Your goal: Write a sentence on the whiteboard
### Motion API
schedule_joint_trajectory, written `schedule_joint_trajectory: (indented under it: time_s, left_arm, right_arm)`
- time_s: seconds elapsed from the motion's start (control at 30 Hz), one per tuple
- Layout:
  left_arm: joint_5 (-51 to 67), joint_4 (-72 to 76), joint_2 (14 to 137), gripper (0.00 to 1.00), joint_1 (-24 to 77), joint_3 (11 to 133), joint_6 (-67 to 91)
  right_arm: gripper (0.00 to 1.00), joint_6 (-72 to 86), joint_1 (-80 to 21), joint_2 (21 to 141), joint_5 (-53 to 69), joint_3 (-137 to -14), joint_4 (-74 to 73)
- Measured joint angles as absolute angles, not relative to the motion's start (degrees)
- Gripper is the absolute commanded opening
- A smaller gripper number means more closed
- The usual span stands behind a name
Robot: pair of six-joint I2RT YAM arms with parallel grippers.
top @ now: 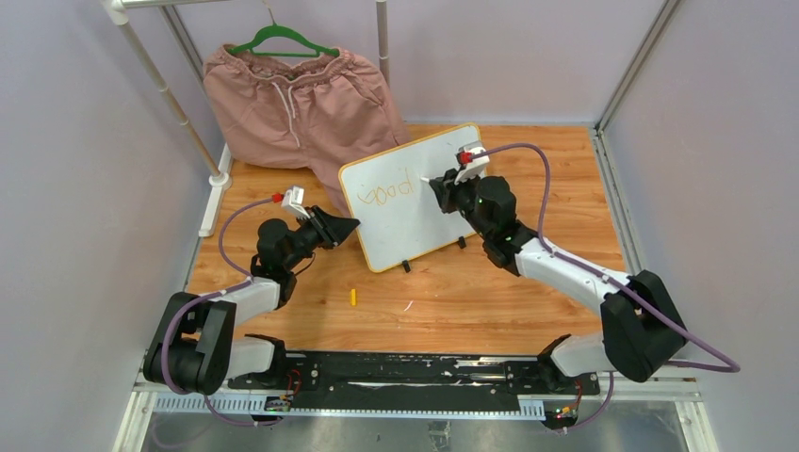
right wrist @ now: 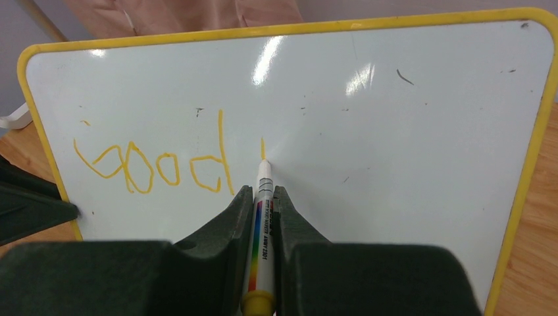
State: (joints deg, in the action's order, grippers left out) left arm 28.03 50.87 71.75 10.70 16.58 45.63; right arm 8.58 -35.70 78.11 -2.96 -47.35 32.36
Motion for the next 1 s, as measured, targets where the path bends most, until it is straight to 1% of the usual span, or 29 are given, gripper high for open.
schedule_joint_trajectory:
  time_s: [0.77, 1.0]
  left_arm:
    - [28.1, 50.9, 71.7, 0.28, 10.7, 16.6, 45.6]
    - [28.1, 50.9, 71.7, 0.27, 10.7, 16.6, 45.6]
  right_arm:
    - [0.0, 9.0, -35.5, 73.4, -5.2, -44.3, 28.2]
    - [0.0, 9.3, -35.3, 72.2, -0.1, -44.5, 29.6]
